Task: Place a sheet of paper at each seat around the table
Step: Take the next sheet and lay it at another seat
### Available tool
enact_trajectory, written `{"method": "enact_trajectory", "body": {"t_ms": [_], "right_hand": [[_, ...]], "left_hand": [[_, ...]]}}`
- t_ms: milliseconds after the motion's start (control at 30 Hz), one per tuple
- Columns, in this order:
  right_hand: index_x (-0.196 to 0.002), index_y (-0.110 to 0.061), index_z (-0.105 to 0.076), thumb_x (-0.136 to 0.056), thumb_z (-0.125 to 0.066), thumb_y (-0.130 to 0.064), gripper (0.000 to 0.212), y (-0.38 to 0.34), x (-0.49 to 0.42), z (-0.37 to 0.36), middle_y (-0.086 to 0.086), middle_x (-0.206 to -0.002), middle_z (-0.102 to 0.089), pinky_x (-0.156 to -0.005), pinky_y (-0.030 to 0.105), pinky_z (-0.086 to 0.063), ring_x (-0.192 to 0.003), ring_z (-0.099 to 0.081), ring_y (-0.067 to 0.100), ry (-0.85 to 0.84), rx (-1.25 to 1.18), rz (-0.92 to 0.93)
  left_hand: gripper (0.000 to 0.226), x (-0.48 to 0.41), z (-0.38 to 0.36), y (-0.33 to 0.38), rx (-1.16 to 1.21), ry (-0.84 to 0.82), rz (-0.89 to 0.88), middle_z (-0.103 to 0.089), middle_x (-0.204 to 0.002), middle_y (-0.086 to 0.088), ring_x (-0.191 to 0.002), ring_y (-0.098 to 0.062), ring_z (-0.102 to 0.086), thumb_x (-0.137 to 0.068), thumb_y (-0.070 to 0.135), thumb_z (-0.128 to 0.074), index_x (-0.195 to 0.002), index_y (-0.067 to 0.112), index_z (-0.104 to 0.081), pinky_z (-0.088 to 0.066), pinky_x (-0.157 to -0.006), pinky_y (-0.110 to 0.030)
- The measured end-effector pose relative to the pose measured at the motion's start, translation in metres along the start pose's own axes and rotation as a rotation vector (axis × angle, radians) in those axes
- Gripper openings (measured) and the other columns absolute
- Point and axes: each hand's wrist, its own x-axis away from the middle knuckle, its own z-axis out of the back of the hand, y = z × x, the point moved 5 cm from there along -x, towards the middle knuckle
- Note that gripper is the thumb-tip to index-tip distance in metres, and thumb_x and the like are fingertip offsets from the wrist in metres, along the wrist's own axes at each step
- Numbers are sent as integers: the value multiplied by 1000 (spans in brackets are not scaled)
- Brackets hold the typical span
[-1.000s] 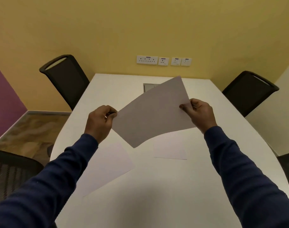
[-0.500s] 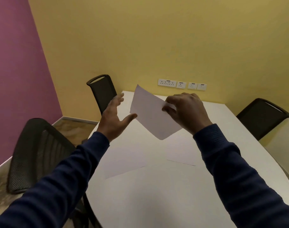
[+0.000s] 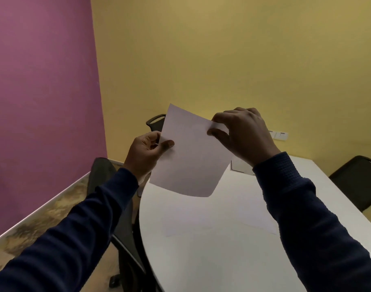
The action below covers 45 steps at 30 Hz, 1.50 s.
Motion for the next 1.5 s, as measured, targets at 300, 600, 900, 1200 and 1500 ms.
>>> {"method": "enact_trajectory", "body": {"t_ms": [300,600,900,1200,1500], "right_hand": [[-130,-23,-59,-84,-71,-53,56,-143,-118,-55,0,-135,-56,-105,41,-41,-126,-51,21,319,-362,-80],[-134,-18,-57,-65,-78,-70,89,-282,-177,-214,2,-127,-68,-106,44,-49,-122,-62,18,71,-1471,-673],[-109,-10,-70,-90,-69,-19,21,-377,-246,-327,1,-100,-78,-76,28,-60,-90,-75,17,-241,-1674,-659],[-115,-8,-69,-88,-73,-17,29,-359,-347,-471,9,-106,-77,-75,35,-60,-96,-74,26,-172,-1722,-770],[-111,-13,-70,-87,-76,-22,27,-304,-422,-591,5,-106,-77,-84,41,-60,-97,-74,24,-48,-1650,-926]], "left_hand": [[21,-28,215,11,55,252,15,-69,-89,-15,-77,-24,-68,-91,11,-69,-102,-7,-65,-59,-70,-38],[5,-72,426,5,-61,425,7,-70,-79,6,-67,-4,-63,-92,13,-68,-87,11,-69,-54,-60,-19],[9,-133,535,-57,-81,504,37,-72,-87,0,-80,-16,-65,-91,17,-70,-92,8,-70,-60,-75,-33],[5,-268,589,-150,-65,459,80,-73,-91,-4,-85,-19,-65,-91,15,-70,-91,11,-71,-57,-87,-45],[23,-402,588,-255,-15,366,168,-75,-96,-11,-87,-22,-69,-88,22,-74,-100,4,-67,-61,-80,-40]]}}
